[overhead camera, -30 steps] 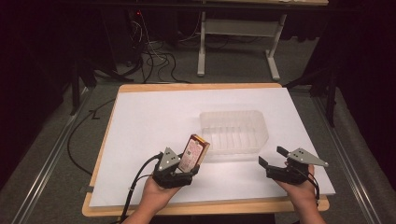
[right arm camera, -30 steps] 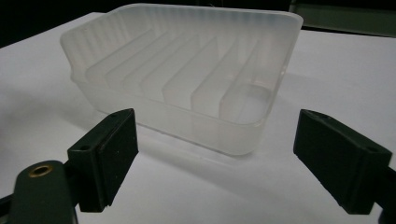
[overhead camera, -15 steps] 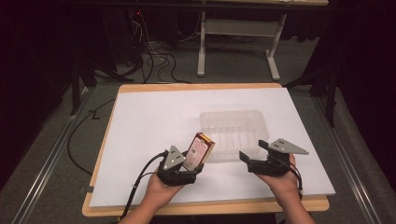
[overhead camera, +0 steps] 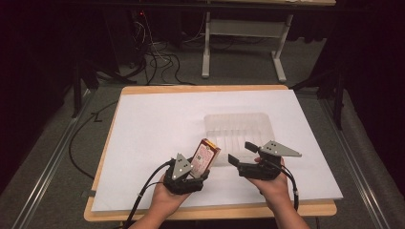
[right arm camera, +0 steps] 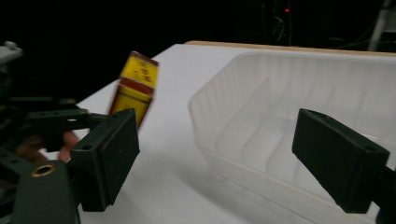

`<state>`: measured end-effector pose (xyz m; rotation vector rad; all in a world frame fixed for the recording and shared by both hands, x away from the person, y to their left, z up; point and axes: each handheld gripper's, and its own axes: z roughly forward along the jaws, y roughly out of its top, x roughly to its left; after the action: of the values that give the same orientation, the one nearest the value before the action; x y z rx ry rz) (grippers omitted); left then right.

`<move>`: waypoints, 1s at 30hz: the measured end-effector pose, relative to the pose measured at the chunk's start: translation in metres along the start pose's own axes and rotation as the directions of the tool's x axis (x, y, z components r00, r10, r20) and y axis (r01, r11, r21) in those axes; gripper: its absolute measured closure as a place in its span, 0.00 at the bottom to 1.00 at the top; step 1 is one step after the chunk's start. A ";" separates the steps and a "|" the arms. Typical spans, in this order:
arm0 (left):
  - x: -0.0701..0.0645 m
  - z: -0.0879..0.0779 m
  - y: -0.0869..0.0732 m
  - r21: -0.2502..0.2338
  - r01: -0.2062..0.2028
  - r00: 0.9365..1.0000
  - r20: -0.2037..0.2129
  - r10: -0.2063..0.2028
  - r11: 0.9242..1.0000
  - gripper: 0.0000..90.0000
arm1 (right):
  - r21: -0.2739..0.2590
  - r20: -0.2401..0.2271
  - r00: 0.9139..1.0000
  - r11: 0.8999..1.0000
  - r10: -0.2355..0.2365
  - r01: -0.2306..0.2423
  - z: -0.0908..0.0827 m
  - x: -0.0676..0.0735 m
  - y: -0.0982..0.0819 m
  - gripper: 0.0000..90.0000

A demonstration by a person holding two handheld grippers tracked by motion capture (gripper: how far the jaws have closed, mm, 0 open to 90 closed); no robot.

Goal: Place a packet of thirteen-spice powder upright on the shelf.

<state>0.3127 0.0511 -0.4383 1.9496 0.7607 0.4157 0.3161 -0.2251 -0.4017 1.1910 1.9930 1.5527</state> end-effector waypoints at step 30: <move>-0.029 0.011 -0.003 0.014 -0.045 0.999 -0.012 0.045 0.999 0.36 | 0.077 -0.137 0.985 0.992 0.105 -0.095 0.025 0.023 -0.017 0.50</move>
<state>0.2964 0.0252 -0.4459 1.9811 0.7303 0.4508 0.3136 -0.1928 -0.4204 1.2584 2.1231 1.6704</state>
